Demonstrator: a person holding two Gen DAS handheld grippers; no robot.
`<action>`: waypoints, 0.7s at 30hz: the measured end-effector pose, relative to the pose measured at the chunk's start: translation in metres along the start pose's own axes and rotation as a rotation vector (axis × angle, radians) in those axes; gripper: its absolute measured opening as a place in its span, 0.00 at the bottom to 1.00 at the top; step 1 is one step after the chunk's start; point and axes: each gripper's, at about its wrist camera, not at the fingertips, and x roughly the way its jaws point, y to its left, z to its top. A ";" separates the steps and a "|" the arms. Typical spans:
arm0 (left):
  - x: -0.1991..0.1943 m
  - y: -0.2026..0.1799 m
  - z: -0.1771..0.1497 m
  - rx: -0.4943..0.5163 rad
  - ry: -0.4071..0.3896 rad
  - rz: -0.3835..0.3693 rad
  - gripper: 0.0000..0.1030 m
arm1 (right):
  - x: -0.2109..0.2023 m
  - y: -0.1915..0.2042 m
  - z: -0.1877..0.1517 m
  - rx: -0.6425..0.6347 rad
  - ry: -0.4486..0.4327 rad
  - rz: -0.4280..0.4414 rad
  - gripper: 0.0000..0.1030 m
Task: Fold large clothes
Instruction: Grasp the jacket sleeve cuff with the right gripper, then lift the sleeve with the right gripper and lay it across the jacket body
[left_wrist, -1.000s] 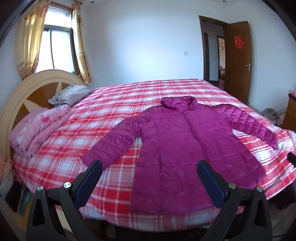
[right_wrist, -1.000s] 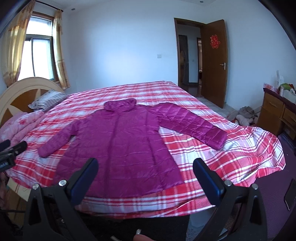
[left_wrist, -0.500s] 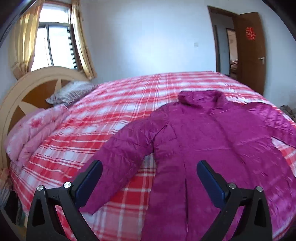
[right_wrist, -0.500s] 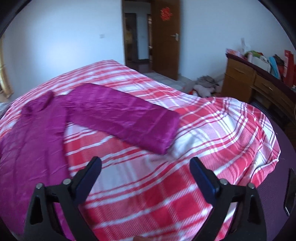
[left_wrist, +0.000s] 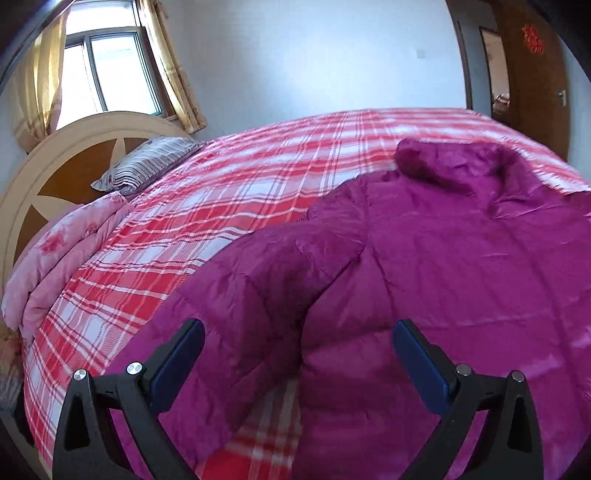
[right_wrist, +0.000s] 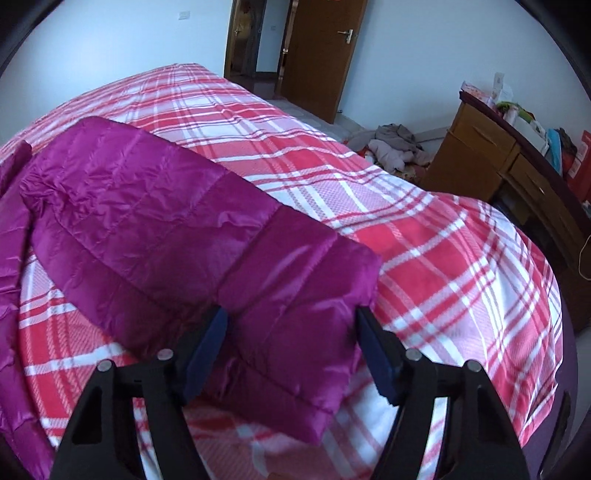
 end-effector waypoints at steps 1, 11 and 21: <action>0.007 -0.001 0.000 0.003 0.012 0.000 0.99 | 0.001 0.000 0.001 0.002 0.002 0.004 0.67; 0.033 -0.007 -0.009 0.008 0.092 -0.019 0.99 | -0.005 0.001 0.003 0.020 -0.048 0.122 0.14; 0.039 -0.004 -0.011 -0.024 0.114 -0.061 0.99 | -0.050 0.000 0.042 0.040 -0.181 0.076 0.11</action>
